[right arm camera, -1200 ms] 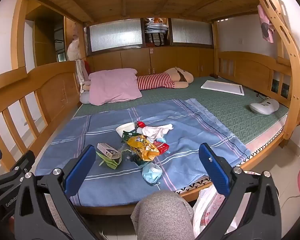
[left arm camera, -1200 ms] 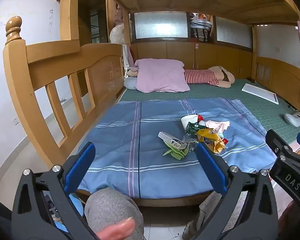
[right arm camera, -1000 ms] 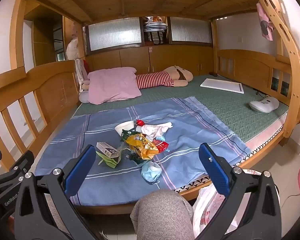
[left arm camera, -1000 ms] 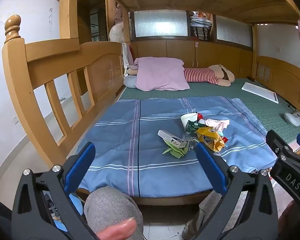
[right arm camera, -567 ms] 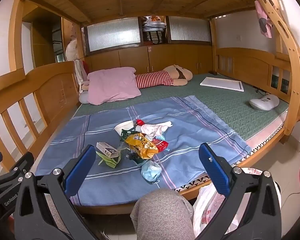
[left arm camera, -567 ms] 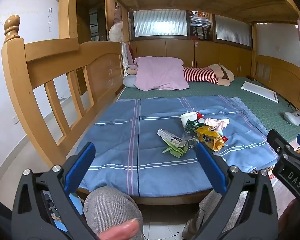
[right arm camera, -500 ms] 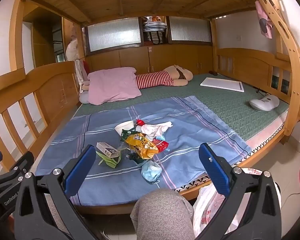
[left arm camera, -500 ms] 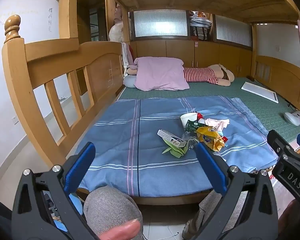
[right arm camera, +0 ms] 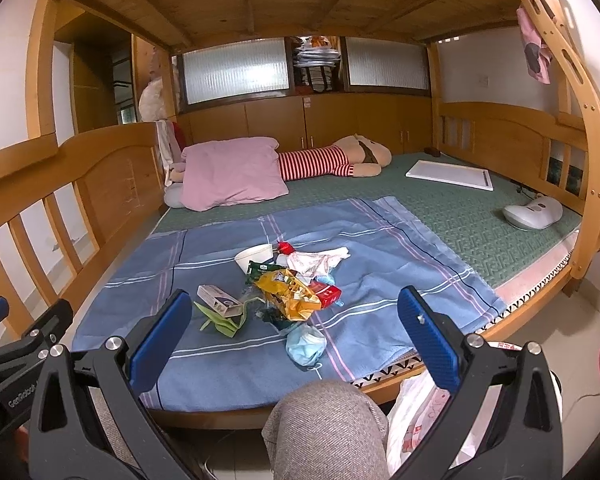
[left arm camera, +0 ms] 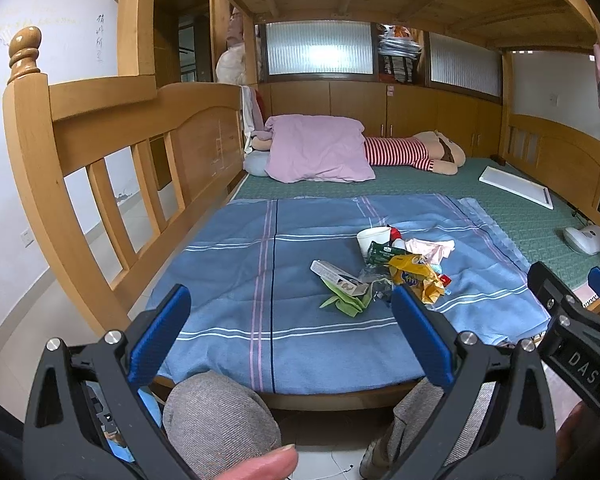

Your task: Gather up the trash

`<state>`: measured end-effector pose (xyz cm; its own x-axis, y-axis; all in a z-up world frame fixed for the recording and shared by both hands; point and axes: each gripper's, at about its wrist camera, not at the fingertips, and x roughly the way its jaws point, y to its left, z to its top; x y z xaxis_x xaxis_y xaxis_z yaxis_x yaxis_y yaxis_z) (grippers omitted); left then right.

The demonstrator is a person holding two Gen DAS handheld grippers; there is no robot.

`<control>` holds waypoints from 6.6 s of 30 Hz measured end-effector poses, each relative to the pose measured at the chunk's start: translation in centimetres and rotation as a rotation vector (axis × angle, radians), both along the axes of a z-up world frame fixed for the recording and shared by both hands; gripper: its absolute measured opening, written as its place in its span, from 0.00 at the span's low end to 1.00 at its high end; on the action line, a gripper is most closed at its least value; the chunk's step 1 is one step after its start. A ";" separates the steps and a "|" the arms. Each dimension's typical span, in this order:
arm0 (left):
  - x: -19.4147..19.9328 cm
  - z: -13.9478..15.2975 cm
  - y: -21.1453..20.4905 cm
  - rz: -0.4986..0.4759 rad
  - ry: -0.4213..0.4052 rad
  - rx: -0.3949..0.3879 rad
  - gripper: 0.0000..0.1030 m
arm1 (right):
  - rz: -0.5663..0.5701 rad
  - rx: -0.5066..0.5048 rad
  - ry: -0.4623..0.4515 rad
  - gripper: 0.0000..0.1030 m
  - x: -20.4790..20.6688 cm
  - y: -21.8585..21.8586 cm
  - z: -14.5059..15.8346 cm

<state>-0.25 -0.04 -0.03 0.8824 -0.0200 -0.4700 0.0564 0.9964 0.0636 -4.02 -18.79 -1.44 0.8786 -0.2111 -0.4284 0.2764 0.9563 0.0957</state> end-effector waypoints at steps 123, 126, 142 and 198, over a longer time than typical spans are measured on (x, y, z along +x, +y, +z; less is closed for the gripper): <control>22.7 -18.3 -4.7 -0.128 0.375 -0.138 0.97 | 0.141 0.191 0.301 0.15 17.1 -9.5 -9.5; 25.0 -20.7 -6.2 -0.108 0.420 -0.157 0.97 | 0.136 0.197 0.299 0.15 16.4 -10.2 -9.6; 28.1 -24.5 -7.3 -0.073 0.507 -0.155 0.30 | 0.112 0.253 0.310 0.16 15.9 -12.5 -10.5; -7.0 -10.8 -32.1 -0.808 0.151 0.159 0.75 | -0.529 0.078 -0.038 0.18 -18.8 -18.8 -4.2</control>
